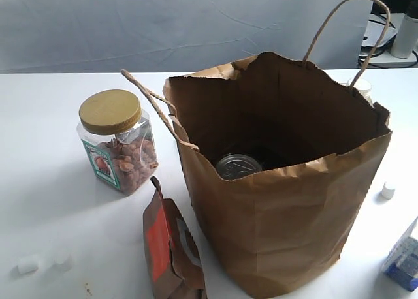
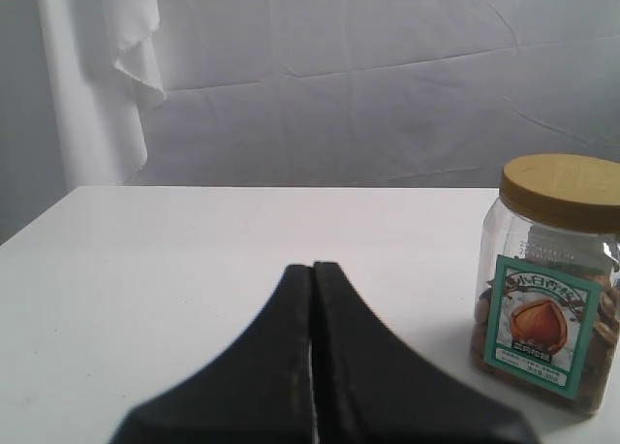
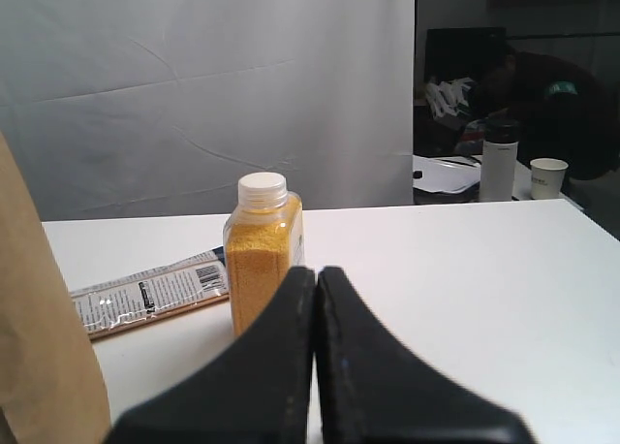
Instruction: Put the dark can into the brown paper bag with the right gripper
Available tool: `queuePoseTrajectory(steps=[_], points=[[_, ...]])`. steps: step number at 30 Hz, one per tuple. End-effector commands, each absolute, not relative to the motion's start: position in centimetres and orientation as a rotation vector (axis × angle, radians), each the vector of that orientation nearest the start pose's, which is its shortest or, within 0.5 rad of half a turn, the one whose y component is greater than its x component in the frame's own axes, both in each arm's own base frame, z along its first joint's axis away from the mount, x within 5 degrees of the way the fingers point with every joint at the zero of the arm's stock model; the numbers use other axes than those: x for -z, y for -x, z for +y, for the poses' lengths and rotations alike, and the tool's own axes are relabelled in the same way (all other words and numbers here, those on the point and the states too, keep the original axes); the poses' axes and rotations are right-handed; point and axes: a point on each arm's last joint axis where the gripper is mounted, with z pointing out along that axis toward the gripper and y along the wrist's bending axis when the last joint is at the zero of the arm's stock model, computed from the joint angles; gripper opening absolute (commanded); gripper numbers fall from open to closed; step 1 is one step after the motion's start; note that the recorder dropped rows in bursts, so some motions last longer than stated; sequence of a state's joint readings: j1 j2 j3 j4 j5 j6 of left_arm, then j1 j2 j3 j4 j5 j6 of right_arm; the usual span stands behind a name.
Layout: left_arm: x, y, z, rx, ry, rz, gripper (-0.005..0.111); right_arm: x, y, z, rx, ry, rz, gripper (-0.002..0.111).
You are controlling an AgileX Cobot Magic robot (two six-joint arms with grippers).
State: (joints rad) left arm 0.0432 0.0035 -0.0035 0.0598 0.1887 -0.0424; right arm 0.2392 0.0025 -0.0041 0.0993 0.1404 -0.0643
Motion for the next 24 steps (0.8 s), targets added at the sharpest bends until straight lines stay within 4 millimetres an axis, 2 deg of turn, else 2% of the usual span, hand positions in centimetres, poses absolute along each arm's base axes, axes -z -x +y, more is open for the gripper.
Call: queuePoseTrajectory(steps=[1, 24], points=[[-19.67, -5.60, 0.31, -0.050, 0.026, 1.666, 0.000, -20.09, -5.44, 1.48, -0.227, 0.178, 1.614, 0.000], [-19.67, -5.60, 0.31, -0.050, 0.026, 1.666, 0.000, -20.09, -5.40, 1.64, -0.249, 0.201, 1.612, 0.000]])
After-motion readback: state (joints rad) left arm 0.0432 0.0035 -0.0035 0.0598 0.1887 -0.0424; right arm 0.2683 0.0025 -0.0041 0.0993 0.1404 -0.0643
